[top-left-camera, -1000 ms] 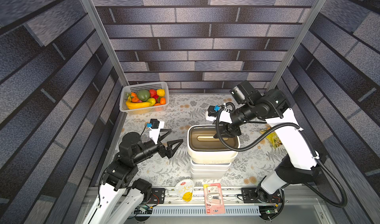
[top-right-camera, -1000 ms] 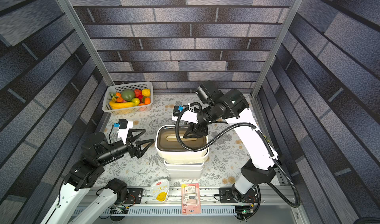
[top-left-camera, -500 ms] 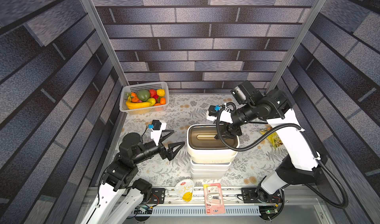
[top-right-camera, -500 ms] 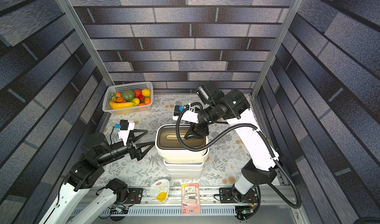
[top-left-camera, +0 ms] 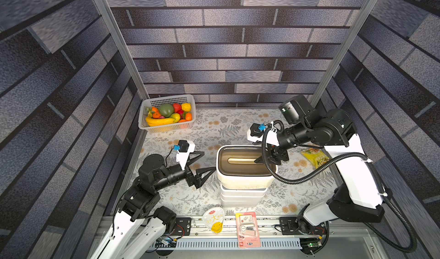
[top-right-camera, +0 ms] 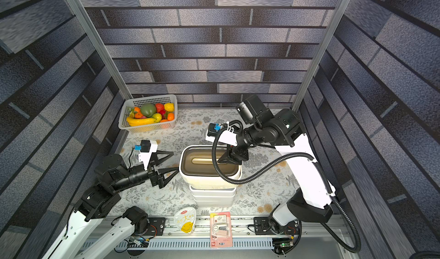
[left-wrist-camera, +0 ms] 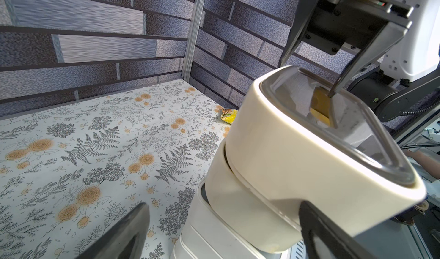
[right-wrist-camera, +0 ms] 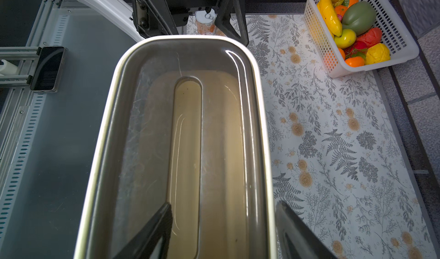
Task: Stack the tissue boxes
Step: Place the tissue box at the tissue box.
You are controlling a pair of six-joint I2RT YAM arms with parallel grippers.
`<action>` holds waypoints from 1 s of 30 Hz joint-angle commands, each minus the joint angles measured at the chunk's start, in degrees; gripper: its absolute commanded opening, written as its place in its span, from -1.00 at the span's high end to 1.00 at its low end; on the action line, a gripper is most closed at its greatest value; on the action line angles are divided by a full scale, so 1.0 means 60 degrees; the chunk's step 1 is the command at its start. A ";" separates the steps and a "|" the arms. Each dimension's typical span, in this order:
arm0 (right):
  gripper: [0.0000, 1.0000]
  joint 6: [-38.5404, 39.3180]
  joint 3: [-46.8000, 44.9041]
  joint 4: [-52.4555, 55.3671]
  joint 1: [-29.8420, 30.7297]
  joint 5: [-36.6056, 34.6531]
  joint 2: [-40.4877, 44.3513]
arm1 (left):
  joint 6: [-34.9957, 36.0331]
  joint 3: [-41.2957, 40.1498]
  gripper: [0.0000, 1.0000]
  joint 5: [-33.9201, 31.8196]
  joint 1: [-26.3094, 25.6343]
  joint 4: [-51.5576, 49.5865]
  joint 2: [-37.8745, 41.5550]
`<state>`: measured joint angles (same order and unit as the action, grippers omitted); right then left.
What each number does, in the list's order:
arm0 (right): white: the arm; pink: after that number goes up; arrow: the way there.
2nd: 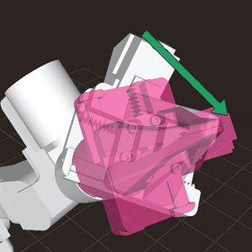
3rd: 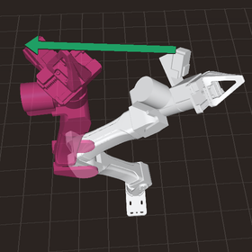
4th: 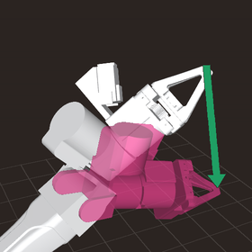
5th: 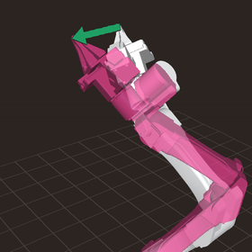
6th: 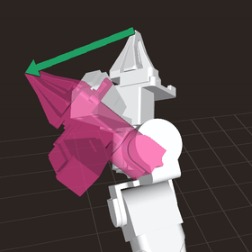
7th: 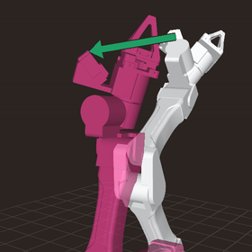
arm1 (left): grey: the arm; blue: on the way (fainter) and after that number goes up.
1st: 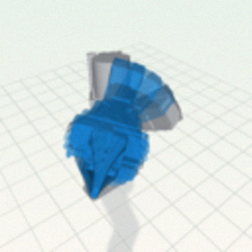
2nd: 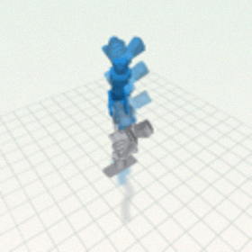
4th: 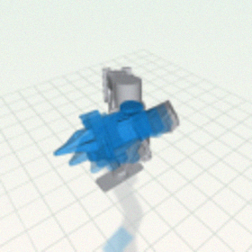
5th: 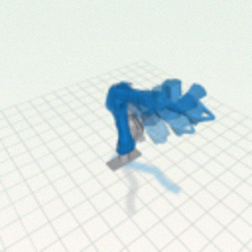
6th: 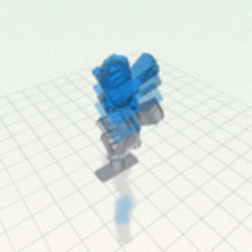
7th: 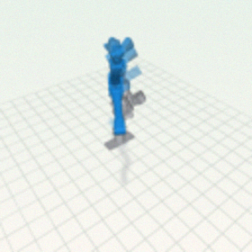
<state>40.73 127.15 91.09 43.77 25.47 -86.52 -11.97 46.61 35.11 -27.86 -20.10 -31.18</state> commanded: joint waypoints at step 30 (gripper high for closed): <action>-0.45 -0.0465 -0.0201 -0.0457 0.0100 -0.1103 0.0167 | 0.0456 0.0156 -0.99 -0.0246 -0.0528 0.0302 0.0024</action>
<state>37.98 124.38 88.38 43.77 19.05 -85.08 -10.66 46.61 33.15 -30.68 -19.73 -31.18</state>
